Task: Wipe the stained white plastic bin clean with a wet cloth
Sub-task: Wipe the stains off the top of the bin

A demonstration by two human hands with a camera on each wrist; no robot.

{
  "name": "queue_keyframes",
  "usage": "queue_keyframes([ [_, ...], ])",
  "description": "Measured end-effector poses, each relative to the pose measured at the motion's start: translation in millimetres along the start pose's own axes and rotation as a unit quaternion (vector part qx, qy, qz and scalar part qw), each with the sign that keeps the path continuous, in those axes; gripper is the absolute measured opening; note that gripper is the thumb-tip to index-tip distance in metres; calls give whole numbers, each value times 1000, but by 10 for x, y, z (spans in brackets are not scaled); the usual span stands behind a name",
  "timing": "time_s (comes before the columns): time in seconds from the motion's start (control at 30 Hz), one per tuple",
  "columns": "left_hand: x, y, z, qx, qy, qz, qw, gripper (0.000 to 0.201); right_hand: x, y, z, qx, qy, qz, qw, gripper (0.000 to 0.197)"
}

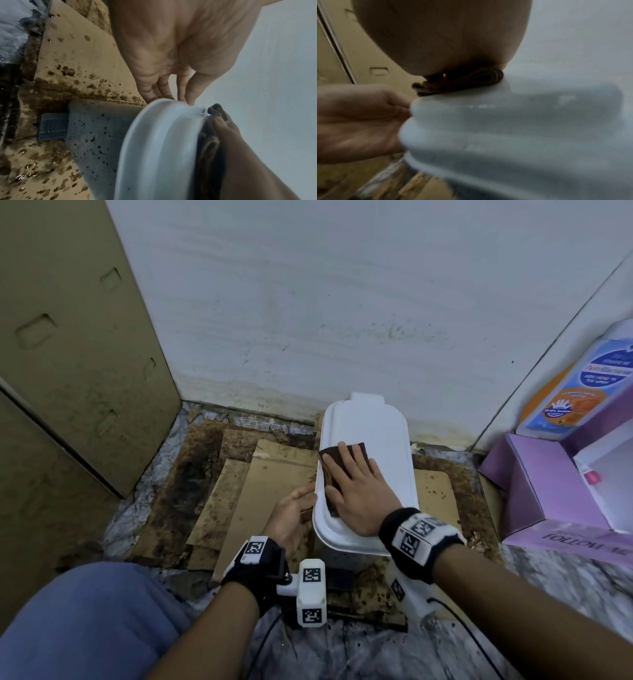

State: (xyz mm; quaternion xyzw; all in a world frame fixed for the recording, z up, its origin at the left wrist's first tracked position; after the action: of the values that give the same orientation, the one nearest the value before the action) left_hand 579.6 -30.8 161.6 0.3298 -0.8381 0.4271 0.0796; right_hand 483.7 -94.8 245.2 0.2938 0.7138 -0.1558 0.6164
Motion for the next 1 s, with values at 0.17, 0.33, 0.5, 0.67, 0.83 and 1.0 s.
queue_keyframes([
  [0.17,24,14,-12,-4,12,-28,1000,25,179,318,-476,-41,-3,-12,999,68],
  [0.33,-4,41,-6,-7,14,-14,1000,22,78,162,-173,-25,4,-30,999,71],
  [0.5,-2,1,3,-21,-11,8,1000,24,-149,-197,346,13,58,-19,998,58],
  [0.67,114,-217,111,1,-11,45,999,21,-212,-263,283,-12,74,8,997,60],
  [0.83,244,-423,304,-4,-37,79,996,36,-102,-182,59,-30,47,-4,998,73],
  [1.0,278,-429,437,-1,-42,114,993,32,-230,-425,474,-1,46,-29,999,63],
])
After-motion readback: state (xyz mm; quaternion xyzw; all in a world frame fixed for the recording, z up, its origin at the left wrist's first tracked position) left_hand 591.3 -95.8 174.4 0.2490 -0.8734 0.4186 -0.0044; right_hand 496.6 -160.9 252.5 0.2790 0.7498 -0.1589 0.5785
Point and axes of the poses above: each hand's wrist, its own z-axis towards the middle knuckle, its own x-axis out of the palm, y = z × x, the point moved 7 cm from there along z, towards the middle knuckle, and after that the axes turned 7 degrees about -x, right-handed, at the moved point
